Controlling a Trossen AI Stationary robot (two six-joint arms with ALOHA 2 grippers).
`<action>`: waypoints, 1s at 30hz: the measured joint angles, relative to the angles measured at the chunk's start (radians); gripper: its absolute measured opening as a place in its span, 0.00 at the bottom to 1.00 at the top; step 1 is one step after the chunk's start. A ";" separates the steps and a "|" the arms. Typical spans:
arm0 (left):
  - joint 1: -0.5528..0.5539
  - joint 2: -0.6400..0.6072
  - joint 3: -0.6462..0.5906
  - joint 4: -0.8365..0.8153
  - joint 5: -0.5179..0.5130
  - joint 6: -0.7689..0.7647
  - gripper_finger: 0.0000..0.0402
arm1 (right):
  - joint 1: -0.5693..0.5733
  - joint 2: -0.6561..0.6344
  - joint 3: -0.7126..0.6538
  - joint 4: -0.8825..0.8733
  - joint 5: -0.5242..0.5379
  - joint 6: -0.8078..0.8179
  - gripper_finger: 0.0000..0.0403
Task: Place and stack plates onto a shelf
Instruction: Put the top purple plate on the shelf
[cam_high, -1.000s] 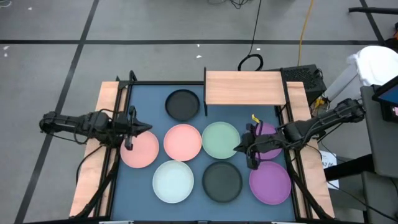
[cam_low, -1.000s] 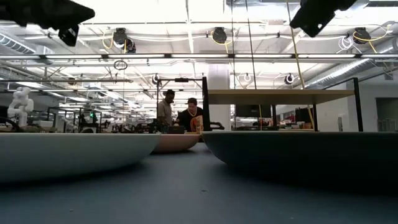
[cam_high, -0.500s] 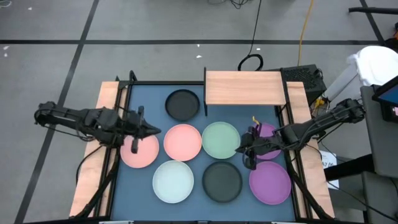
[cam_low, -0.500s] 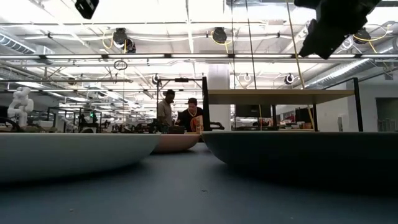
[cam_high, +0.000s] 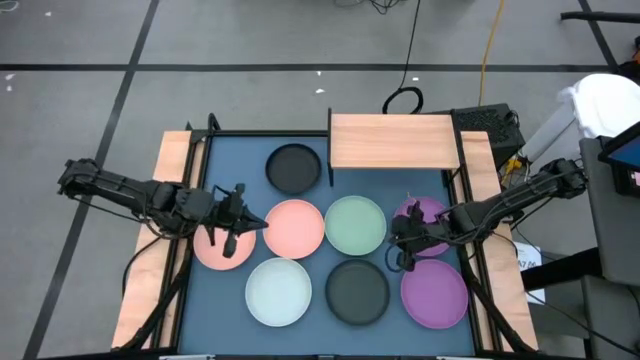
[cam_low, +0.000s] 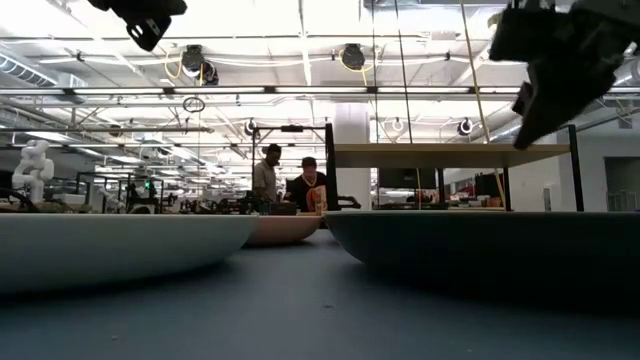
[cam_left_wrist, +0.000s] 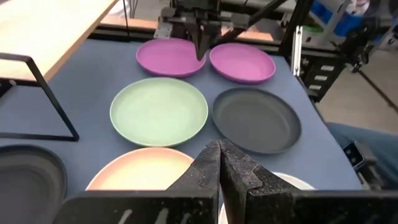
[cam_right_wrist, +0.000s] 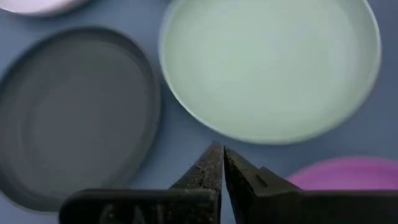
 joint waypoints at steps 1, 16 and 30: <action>0.003 0.006 0.000 0.001 0.000 0.001 0.01 | 0.000 0.000 0.000 -0.023 -0.001 0.034 0.02; 0.068 0.072 0.000 0.025 -0.003 0.026 0.01 | -0.051 0.158 0.008 -0.157 -0.074 0.383 0.41; 0.132 0.071 0.000 0.066 -0.003 0.046 0.01 | -0.105 0.309 0.030 -0.156 -0.164 0.315 0.41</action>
